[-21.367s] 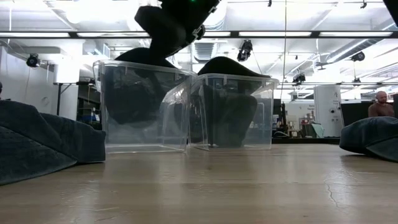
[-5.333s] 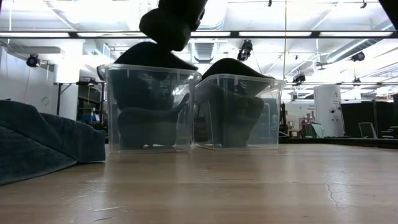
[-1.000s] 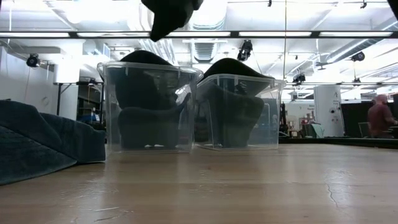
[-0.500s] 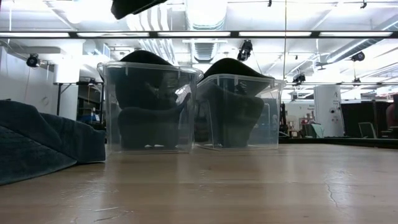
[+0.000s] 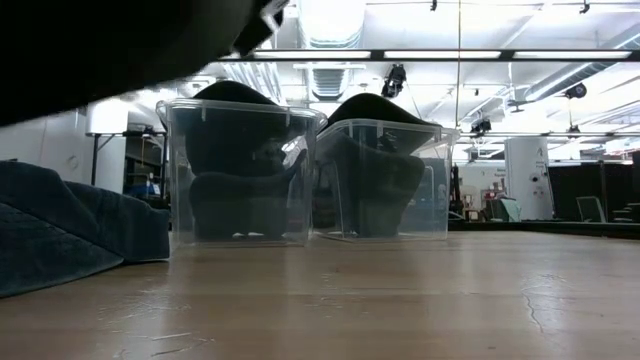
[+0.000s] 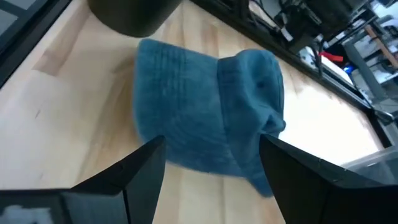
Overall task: Pick & Place hat
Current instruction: Put the dark blue cap into the left transparent bin
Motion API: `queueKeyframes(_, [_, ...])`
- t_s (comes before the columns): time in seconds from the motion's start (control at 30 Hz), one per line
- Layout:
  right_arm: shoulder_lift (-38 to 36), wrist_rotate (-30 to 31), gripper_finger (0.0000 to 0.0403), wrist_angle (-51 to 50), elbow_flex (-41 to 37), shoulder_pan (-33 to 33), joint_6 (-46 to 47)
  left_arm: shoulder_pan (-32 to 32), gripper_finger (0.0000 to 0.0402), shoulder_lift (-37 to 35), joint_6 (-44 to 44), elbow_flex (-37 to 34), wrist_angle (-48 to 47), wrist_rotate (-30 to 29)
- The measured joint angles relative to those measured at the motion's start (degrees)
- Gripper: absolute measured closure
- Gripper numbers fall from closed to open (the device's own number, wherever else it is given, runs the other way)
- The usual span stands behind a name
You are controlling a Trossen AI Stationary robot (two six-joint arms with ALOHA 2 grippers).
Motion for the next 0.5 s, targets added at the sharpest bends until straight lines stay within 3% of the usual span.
queueKeyframes(0.23, [6.9,0.8,0.0154,9.0,6.1,1.8,-2.0,0.0,0.0248,-0.1,-2.0,0.0,-0.1,-0.2])
queueKeyframes(0.5, [15.1,2.0,0.0156,8.7,17.5,3.0,-4.8,0.0,0.0248,-0.1,-3.5,0.0,-0.3,-0.2])
